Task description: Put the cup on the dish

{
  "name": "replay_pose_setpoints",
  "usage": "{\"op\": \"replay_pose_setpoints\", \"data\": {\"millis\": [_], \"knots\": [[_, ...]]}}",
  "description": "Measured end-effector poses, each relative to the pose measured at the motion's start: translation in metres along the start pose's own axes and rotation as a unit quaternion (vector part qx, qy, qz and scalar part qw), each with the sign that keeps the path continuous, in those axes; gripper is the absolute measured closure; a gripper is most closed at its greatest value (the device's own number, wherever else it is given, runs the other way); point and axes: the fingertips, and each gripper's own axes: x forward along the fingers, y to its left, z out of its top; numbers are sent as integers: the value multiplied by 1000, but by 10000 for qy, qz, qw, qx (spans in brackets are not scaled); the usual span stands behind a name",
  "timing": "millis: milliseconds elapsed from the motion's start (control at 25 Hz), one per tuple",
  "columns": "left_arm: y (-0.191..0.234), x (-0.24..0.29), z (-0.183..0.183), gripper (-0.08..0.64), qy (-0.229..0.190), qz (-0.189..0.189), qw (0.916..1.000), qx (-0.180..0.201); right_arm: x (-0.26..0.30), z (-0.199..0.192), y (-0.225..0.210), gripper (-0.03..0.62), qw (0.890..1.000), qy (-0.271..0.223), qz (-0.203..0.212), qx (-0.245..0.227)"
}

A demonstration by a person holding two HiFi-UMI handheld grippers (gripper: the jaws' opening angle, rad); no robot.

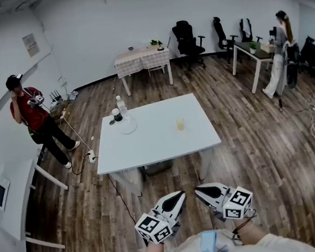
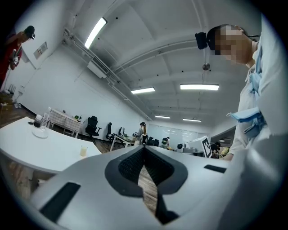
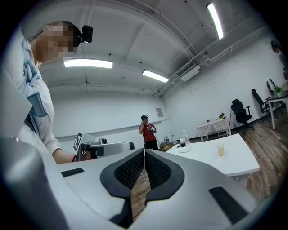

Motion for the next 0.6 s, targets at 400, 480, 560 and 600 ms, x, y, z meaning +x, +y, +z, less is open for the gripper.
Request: {"op": "replay_pose_setpoints", "data": {"millis": [400,480,560,600], "knots": [[6,1,1,558,5,-34,10000,-40,4,-1,-5,561,10000,-13,-50,19],[8,0,1,558,11,-25,10000,-46,4,-1,-7,560,10000,-5,-71,37],[10,-2,1,558,4,-14,10000,-54,5,-2,-9,560,10000,13,-93,25],[12,-3,1,558,2,-8,10000,-59,7,-3,-9,560,9999,32,-97,12]]}}
